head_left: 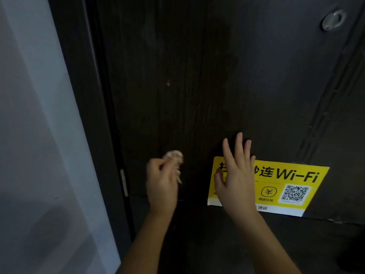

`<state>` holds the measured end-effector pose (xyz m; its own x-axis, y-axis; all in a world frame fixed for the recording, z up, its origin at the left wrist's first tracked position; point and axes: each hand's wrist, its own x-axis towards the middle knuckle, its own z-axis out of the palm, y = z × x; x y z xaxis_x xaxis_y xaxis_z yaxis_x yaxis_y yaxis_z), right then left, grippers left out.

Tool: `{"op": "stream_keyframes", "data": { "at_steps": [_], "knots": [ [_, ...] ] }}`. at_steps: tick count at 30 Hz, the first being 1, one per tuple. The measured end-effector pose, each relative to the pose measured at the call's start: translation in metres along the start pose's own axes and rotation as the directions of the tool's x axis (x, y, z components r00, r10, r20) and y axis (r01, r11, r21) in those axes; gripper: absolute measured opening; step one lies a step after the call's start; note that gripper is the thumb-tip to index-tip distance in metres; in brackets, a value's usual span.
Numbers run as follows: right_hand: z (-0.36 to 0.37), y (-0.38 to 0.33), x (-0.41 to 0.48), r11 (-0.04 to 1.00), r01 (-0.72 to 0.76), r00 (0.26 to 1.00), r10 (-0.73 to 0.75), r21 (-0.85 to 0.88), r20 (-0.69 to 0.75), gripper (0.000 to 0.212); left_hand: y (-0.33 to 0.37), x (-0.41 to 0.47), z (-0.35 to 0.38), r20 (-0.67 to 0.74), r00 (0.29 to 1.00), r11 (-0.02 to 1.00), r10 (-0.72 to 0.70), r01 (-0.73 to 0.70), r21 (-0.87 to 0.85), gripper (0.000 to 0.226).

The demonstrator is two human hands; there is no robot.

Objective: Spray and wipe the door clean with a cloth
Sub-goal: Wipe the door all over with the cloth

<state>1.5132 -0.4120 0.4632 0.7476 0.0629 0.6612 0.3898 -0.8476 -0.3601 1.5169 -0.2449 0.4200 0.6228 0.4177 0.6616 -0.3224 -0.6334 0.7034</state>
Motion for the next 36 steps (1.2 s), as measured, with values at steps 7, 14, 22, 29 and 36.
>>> {"op": "stream_keyframes", "data": {
  "at_steps": [7, 14, 22, 29, 36],
  "knots": [
    [0.001, 0.009, -0.005, 1.000, 0.028, 0.999, -0.027, -0.015, 0.028, 0.081, 0.036, -0.029, 0.031, 0.235, 0.967, 0.988, -0.101, 0.124, -0.089, 0.057],
    [0.000, 0.013, -0.006, 0.999, 0.044, 0.998, -0.043, -0.008, 0.048, 0.077, 0.011, -0.029, 0.028, 0.019, 1.000, 1.000, 0.008, -0.008, 0.023, 0.027],
    [0.000, 0.012, -0.007, 0.999, 0.049, 0.998, -0.049, -0.005, 0.039, 0.078, -0.001, -0.034, 0.019, 0.008, 1.000, 0.999, -0.011, 0.011, 0.051, 0.017],
    [0.011, 0.006, -0.011, 0.998, 0.034, 0.998, -0.032, -0.044, 0.051, 0.083, -0.051, 0.013, -0.033, -0.328, 0.944, 0.979, -0.049, 0.110, 0.173, 0.024],
    [0.012, 0.012, -0.011, 0.996, 0.051, 0.997, -0.046, -0.078, 0.057, 0.084, -0.060, 0.027, -0.048, -0.362, 0.932, 0.971, -0.029, 0.112, 0.211, 0.023]
  ]
}}
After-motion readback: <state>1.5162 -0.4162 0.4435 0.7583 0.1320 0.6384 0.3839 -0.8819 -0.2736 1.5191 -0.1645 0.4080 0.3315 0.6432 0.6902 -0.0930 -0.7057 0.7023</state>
